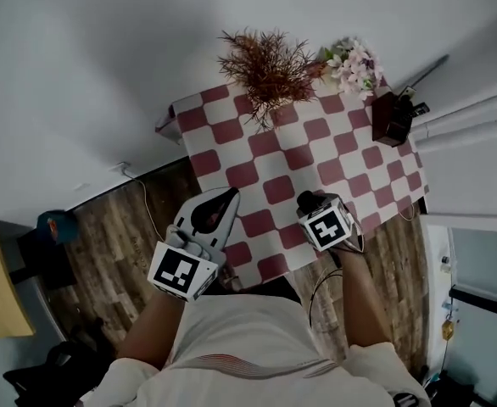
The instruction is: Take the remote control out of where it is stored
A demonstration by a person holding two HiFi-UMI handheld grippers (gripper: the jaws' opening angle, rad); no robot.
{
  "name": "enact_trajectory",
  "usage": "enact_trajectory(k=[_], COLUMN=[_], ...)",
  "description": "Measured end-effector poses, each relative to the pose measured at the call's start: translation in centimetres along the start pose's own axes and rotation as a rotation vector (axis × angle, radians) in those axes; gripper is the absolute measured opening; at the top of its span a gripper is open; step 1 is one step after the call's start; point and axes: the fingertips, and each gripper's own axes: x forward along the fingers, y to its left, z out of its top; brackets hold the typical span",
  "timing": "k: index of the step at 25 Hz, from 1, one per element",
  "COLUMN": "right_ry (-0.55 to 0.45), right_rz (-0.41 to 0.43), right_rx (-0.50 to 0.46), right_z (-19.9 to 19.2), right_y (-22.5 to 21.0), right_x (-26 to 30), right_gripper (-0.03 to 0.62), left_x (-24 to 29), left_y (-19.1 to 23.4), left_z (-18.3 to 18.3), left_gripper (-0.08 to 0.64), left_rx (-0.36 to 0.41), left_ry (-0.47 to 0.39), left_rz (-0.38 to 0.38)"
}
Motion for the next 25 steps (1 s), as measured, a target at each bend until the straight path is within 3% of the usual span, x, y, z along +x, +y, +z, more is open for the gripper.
enact_trajectory(k=[7,15,20,25], right_ry=[0.166,0.129,-0.036,-0.395], right_rz=[-0.06,-0.045,-0.023,-0.057], right_rx=[-0.138,-0.123,-0.044,0.14], right_z=[-1.2,-1.1,0.4,2.8], right_y=[0.9,1.0,0.7,-2.0], right_x=[5.0,6.3,4.0,-3.6], right_gripper=[0.201,0.202,0.207,0.204], left_x=[-1.4,-0.8,0.4,2.1], left_y=[-0.1,-0.2,-1.1,-2.6], left_z=[-0.1,0.2,1.2,2.7], left_gripper=[0.009,0.009,0.009,0.009], left_rx=[0.005,0.011,0.026,0.057], left_ry=[0.014,0.01,0.004,-0.01], left_rz=[-0.001,-0.023,-0.058,-0.12])
